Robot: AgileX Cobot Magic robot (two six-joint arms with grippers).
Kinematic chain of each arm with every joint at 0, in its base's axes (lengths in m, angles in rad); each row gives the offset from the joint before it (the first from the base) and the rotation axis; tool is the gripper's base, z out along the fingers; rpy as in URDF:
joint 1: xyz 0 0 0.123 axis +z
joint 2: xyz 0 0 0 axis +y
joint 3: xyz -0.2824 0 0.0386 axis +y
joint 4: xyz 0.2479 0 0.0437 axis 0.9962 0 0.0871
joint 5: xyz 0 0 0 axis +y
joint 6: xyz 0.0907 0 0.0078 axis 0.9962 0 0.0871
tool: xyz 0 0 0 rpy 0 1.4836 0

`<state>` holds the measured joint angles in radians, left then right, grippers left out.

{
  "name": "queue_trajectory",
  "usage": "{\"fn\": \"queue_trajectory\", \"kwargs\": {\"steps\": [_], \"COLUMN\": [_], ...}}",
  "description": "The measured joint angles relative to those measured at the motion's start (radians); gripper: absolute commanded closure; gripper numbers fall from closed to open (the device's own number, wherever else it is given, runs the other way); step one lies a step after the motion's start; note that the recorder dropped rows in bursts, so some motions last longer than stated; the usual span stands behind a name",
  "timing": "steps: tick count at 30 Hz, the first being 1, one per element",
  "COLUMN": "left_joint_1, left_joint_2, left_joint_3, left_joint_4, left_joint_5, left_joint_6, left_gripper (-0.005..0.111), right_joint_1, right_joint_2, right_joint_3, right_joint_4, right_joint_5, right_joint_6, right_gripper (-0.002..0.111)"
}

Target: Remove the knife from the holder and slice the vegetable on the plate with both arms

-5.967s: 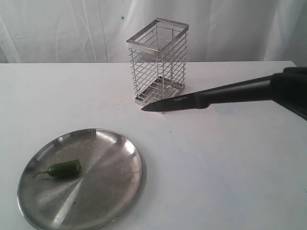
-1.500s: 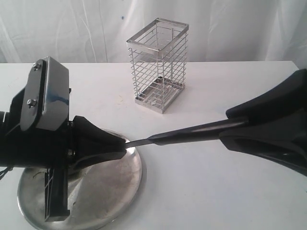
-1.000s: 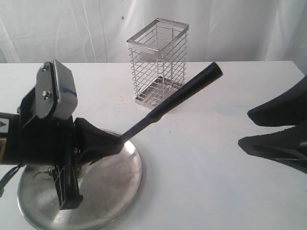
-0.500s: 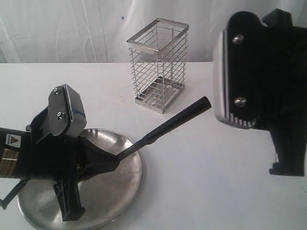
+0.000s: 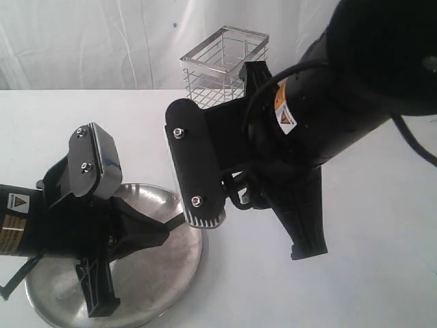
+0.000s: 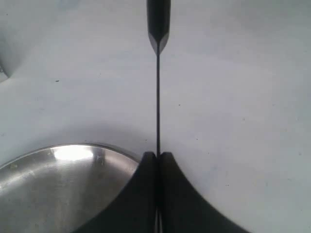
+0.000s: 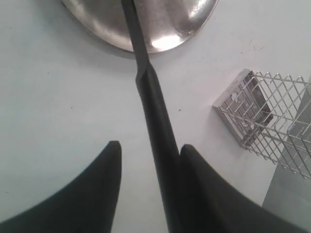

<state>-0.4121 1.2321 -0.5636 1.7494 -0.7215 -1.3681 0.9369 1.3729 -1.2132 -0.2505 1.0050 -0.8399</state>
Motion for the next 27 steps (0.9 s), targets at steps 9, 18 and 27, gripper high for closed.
{"fn": "queue_trajectory", "kwargs": {"steps": [9, 18, 27], "left_joint_1": [0.000, 0.000, 0.002], "left_joint_2": [0.000, 0.000, 0.000], "left_joint_3": [0.000, 0.000, 0.000], "left_joint_4": [0.000, 0.000, -0.002], "left_joint_5": [-0.013, -0.021, -0.021], "left_joint_6": [0.000, 0.002, 0.010], "left_gripper": [0.107, 0.107, 0.107], "right_joint_1": [0.000, 0.000, -0.008], "right_joint_2": [0.036, 0.087, 0.110], "right_joint_3": [-0.004, -0.004, -0.004], "right_joint_4": [-0.053, -0.101, -0.121], "right_joint_5": [-0.016, -0.038, -0.044], "right_joint_6": [0.000, 0.000, 0.000], "right_gripper": [0.071, 0.071, 0.076]}}
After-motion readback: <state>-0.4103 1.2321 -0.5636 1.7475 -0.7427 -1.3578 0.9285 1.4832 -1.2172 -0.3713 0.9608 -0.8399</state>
